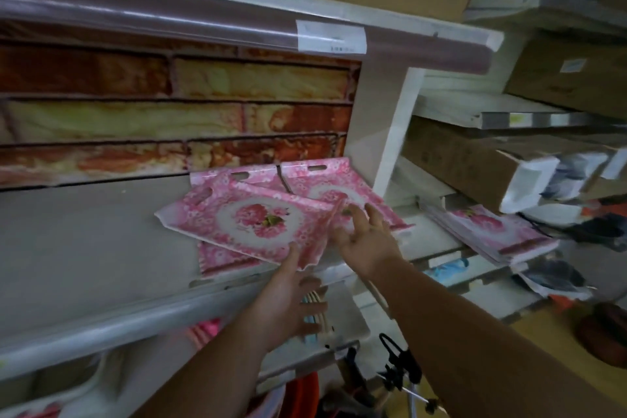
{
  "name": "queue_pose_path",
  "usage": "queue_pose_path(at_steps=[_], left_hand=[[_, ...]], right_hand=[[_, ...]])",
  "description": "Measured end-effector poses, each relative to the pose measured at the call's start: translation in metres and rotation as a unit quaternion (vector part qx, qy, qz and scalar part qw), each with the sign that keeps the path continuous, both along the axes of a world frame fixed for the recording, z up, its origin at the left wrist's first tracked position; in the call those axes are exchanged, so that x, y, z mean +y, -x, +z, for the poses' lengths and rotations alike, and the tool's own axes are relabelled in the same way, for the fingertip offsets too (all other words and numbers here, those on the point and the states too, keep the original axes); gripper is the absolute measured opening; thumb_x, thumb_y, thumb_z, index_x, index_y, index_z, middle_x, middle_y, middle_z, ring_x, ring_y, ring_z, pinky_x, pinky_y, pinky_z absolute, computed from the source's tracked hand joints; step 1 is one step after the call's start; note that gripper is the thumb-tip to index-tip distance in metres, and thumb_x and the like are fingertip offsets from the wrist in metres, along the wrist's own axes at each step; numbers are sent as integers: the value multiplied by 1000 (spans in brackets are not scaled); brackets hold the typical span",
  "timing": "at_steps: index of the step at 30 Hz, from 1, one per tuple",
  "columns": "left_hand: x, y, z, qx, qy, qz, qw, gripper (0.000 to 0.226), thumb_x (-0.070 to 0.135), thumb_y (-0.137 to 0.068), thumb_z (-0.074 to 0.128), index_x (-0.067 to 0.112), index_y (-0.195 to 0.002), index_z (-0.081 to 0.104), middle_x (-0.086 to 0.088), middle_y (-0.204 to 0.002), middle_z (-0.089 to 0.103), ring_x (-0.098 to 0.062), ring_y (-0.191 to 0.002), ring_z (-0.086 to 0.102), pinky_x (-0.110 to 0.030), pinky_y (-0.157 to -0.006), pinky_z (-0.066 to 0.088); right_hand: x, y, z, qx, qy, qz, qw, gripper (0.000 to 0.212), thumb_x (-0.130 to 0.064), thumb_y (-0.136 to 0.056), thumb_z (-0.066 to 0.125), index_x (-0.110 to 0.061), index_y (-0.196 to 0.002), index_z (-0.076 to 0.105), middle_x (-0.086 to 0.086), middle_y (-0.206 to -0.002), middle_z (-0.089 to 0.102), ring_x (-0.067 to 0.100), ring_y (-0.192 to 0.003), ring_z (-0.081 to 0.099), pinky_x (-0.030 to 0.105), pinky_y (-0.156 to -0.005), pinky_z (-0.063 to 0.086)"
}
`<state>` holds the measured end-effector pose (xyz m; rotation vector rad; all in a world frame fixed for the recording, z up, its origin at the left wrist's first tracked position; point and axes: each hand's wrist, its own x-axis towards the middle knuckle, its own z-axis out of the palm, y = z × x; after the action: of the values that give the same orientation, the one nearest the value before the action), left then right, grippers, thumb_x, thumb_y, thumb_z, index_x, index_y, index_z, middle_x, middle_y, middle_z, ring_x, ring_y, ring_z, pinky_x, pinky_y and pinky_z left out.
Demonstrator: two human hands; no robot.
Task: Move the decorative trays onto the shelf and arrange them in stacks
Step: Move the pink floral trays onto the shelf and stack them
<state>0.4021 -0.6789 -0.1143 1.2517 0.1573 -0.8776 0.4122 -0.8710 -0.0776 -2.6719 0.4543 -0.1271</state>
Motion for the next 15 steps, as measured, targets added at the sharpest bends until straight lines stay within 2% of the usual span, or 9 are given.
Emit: queue_pose_path(at_steps=[3, 5, 8, 10, 12, 15], left_hand=[[-5, -2, 1, -10, -27, 7, 1000, 111, 102, -78, 33, 30, -161, 45, 2, -148, 61, -36, -128, 62, -53, -95, 54], [-10, 2, 0, -7, -32, 32, 999, 111, 101, -77, 37, 28, -160, 48, 0, -146, 63, -38, -126, 64, -51, -93, 55], [-19, 5, -4, -7, -36, 94, 995, 106, 100, -80, 38, 25, -154, 55, -1, -141, 67, -38, -121, 70, -55, -100, 57], [-25, 7, -6, -10, -34, 137, 990, 103, 101, -79, 39, 24, -146, 59, -3, -141, 69, -39, -120, 72, -60, -107, 54], [-30, 8, -6, -12, -27, 189, 982, 99, 100, -78, 40, 23, -135, 64, -8, -136, 73, -40, -118, 73, -59, -106, 54], [-42, 5, -3, -11, -27, 251, 967, 99, 99, -80, 41, 19, -131, 69, -15, -124, 79, -39, -114, 76, -56, -104, 57]], right_hand=[[-17, -30, 1, -2, -22, 23, 999, 79, -68, -100, 46, -39, -167, 16, 5, -178, 8, 37, -162, 14, 53, -127, 21], [-27, -48, 1, -18, -39, 37, 998, 76, -62, -100, 51, -36, -166, 22, 6, -177, 12, 38, -160, 19, 53, -126, 24], [-40, -77, -3, -42, -66, 48, 996, 83, -62, -98, 60, -30, -166, 26, 7, -175, 17, 41, -157, 26, 55, -125, 29], [-45, -95, -9, -46, -109, 39, 992, 83, -59, -95, 66, -26, -165, 33, 13, -171, 27, 43, -153, 34, 53, -122, 34], [-49, -115, -16, -53, -170, 16, 984, 78, -53, -93, 68, -24, -160, 42, 18, -163, 39, 43, -146, 44, 49, -118, 40], [-50, -135, -22, -59, -236, -9, 970, 70, -53, -86, 69, -22, -148, 57, 14, -144, 61, 41, -128, 61, 43, -103, 50]])
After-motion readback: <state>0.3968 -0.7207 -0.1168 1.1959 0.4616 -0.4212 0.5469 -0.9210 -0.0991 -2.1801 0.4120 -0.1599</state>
